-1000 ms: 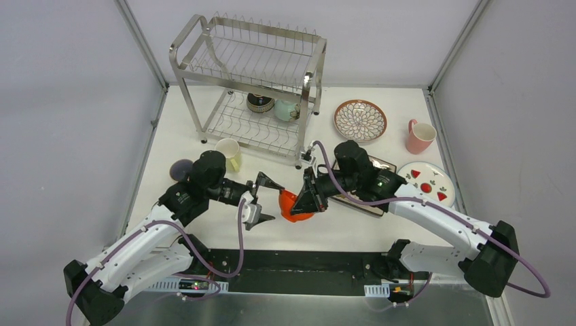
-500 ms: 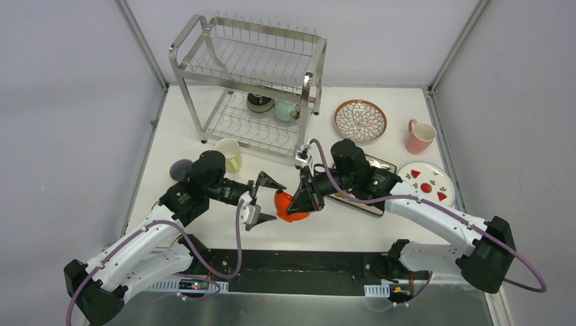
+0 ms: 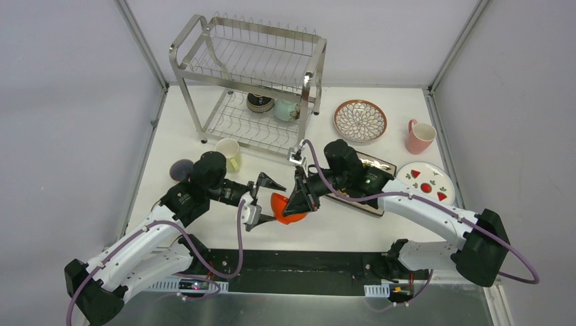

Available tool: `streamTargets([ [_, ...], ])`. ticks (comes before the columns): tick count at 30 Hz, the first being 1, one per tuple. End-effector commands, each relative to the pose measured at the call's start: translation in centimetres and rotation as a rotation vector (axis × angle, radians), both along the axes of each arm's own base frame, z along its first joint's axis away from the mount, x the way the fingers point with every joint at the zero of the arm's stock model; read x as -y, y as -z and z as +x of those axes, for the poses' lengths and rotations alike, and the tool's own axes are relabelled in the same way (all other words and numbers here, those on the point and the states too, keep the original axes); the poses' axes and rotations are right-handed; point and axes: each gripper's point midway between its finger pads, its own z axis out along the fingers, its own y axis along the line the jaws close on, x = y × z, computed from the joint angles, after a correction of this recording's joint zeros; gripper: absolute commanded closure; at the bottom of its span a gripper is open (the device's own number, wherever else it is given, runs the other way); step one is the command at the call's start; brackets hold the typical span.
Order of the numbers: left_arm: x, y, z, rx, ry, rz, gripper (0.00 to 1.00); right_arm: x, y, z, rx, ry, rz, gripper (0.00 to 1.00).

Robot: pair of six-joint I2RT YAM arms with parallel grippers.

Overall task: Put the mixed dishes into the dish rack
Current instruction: Turn the bowl upside down on the dish rack.

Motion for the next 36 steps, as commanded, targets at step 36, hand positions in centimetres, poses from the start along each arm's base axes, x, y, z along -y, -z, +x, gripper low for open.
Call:
streamTargets([
  [36, 0.4, 0.8, -1.2, -0.053, 0.091, 0.022, 0.27, -0.9, -5.8, 1.1, 0.131, 0.008, 0.209, 1.0],
])
